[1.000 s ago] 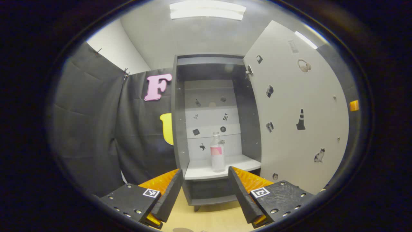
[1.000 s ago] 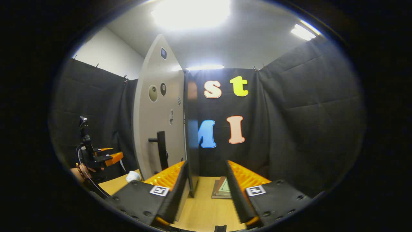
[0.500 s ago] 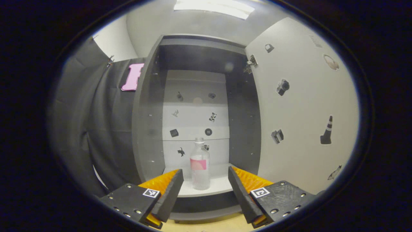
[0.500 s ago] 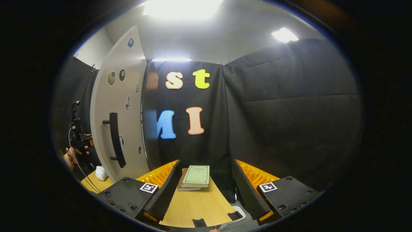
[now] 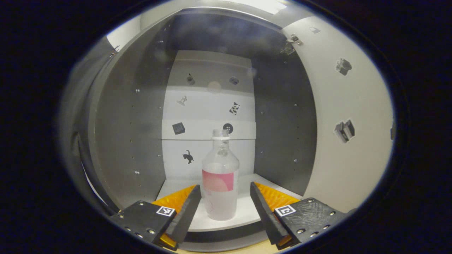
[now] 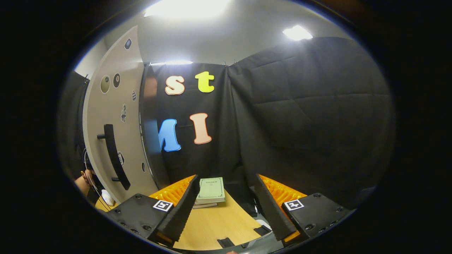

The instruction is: Open the cabinet door with the right hand, grasp the bottle in the cabinet with the left hand and place it on the coaster, then close the cabinet door with the right hand.

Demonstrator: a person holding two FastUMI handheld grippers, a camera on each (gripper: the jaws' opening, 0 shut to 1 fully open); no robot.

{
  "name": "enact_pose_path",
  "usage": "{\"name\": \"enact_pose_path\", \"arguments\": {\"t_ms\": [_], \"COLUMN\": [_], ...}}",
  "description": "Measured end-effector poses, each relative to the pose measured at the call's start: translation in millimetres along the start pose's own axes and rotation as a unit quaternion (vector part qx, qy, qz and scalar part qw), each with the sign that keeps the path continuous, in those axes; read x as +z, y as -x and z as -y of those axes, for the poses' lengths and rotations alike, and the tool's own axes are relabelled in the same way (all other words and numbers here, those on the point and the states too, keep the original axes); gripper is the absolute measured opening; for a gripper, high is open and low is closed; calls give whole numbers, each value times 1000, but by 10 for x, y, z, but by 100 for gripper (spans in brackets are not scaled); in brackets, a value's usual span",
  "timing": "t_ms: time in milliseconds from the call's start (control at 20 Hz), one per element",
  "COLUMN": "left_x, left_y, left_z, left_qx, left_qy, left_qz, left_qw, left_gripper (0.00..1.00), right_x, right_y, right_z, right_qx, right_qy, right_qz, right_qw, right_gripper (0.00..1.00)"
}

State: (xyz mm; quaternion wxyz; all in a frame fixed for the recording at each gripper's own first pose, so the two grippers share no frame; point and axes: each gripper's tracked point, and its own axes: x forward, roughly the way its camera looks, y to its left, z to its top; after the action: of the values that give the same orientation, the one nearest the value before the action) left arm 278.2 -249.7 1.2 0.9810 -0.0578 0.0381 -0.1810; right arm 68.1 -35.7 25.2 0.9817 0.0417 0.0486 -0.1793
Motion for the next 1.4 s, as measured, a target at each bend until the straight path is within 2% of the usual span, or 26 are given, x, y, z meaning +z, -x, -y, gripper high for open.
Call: {"name": "enact_pose_path", "arguments": {"t_ms": [400,450,500,550,600,650,700,800,950,1050,1100,1150,1250,1300,1350,1400], "left_x": [-102,-77,-103,-83,-22,61,138,241,297,260,217,174,81,20,-45,-108], "left_y": [-337,-337,-283,-232,-177,-93,5,195,511,741,859,975,1223,1349,1442,1564], "left_z": [-49,-59,-51,-53,-69,-95,-125,-178,-297,-418,-475,-547,-669,-712,-765,-816], "left_qx": [-7,-6,-8,-11,-10,-7,-2,4,22,40,49,60,82,91,100,108], "left_qy": [-17,-15,-14,-15,-18,-25,-31,-38,-35,-29,-27,-27,-26,-24,-22,-20], "left_qz": [-7,-6,-10,-9,-1,11,22,41,50,51,49,46,42,38,35,33], "left_qw": [1000,1000,1000,1000,1000,1000,999,998,998,998,997,997,995,995,994,993], "left_gripper": [87,86,73,72,73,72,72,75,72,72,72,72,73,73,72,72], "right_x": [-119,-138,-163,-176,-187,-190,-190,-201,-232,-249,-274,-294,-328,-344,-363,-388], "right_y": [-43,-55,-77,-98,-114,-123,-137,-165,-202,-234,-250,-266,-317,-337,-352,-374], "right_z": [-193,-187,-188,-216,-248,-283,-307,-343,-367,-395,-394,-392,-403,-422,-443,-450], "right_qx": [20,18,20,23,28,35,42,54,70,85,91,97,109,117,126,133], "right_qy": [-32,-31,-32,-35,-39,-44,-48,-51,-46,-44,-41,-37,-30,-29,-28,-28], "right_qz": [-15,-17,-19,-20,-21,-21,-20,-19,-21,-23,-24,-26,-31,-32,-33,-34], "right_qw": [999,999,999,999,999,998,998,997,996,995,995,994,993,992,991,990], "right_gripper": [98,93,93,93,98,93,98,98,98,98,93,98,98,93,98,98]}}
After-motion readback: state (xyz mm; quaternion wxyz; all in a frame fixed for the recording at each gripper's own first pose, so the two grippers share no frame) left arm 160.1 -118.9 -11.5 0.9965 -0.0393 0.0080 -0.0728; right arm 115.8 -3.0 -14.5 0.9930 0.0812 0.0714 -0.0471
